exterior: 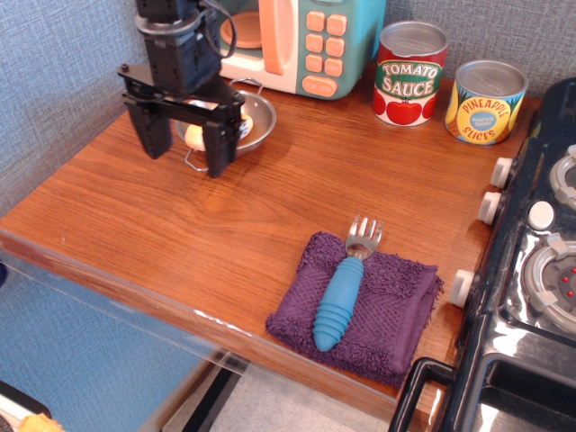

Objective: Place the blue spoon on top of the purple towel

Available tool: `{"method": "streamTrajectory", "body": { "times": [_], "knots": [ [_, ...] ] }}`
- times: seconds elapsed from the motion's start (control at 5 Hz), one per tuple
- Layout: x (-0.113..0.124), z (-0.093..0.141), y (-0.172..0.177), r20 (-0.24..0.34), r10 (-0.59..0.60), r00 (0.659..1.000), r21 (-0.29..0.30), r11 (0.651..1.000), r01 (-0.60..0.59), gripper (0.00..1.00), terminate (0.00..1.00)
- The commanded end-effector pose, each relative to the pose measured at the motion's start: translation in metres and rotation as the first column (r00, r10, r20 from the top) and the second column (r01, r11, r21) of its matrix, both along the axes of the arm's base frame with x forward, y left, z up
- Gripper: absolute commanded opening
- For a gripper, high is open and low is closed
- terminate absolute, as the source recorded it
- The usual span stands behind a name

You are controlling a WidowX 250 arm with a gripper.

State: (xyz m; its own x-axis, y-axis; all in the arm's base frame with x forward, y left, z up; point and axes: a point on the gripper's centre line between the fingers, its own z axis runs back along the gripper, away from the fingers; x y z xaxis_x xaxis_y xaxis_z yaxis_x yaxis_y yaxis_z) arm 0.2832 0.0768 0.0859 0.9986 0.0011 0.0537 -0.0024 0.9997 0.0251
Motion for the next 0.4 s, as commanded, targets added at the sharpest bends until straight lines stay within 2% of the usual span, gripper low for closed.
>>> {"method": "streamTrajectory", "body": {
  "times": [0.0,0.2],
  "knots": [
    [0.0004,0.0121,0.0071,0.023,0.002,1.0,0.01,1.0,-0.003,1.0,0.0],
    [0.0004,0.0121,0.0071,0.023,0.002,1.0,0.01,1.0,-0.003,1.0,1.0]
  ]
}}
